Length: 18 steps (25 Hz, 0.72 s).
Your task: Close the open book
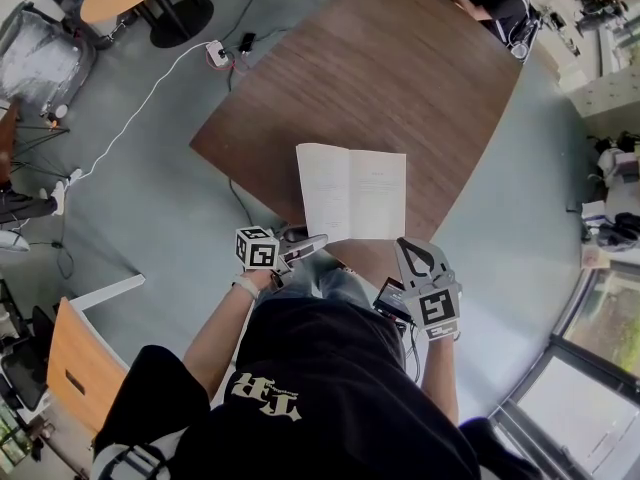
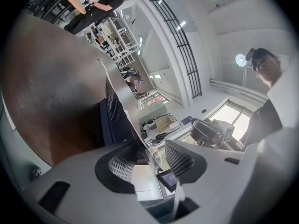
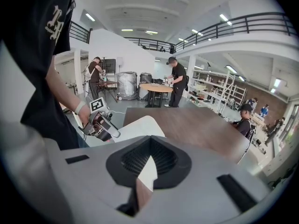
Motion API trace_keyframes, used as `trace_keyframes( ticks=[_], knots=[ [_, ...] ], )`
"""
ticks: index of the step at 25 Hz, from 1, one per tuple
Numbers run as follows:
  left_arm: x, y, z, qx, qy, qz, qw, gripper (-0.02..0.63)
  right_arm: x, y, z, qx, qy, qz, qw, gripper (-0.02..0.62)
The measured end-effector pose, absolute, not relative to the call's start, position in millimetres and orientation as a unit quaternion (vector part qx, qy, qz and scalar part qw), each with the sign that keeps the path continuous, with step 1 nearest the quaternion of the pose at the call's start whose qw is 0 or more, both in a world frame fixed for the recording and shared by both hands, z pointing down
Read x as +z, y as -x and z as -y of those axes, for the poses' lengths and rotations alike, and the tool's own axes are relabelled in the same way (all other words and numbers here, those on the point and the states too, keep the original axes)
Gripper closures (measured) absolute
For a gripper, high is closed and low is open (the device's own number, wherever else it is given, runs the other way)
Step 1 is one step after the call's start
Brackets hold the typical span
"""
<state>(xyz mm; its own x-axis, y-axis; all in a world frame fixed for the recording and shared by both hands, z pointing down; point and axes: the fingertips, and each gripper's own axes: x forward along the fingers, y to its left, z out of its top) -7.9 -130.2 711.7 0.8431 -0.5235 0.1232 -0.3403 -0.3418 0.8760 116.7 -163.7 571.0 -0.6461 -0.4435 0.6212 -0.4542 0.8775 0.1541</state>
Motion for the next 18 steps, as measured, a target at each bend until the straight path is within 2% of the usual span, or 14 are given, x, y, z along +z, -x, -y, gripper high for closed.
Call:
trace_keyframes(
  ticks=[8, 18],
  knots=[
    [690, -19, 132, -0.087, -0.834, 0.222, 0.498, 0.374, 564, -123, 166, 0.034, -0.271, 0.913, 0.302, 0.607],
    [680, -59, 148, -0.062, -0.852, 0.178, 0.489, 0.373, 559, -155, 170, 0.042, -0.310, 0.903, 0.294, 0.607]
  ],
)
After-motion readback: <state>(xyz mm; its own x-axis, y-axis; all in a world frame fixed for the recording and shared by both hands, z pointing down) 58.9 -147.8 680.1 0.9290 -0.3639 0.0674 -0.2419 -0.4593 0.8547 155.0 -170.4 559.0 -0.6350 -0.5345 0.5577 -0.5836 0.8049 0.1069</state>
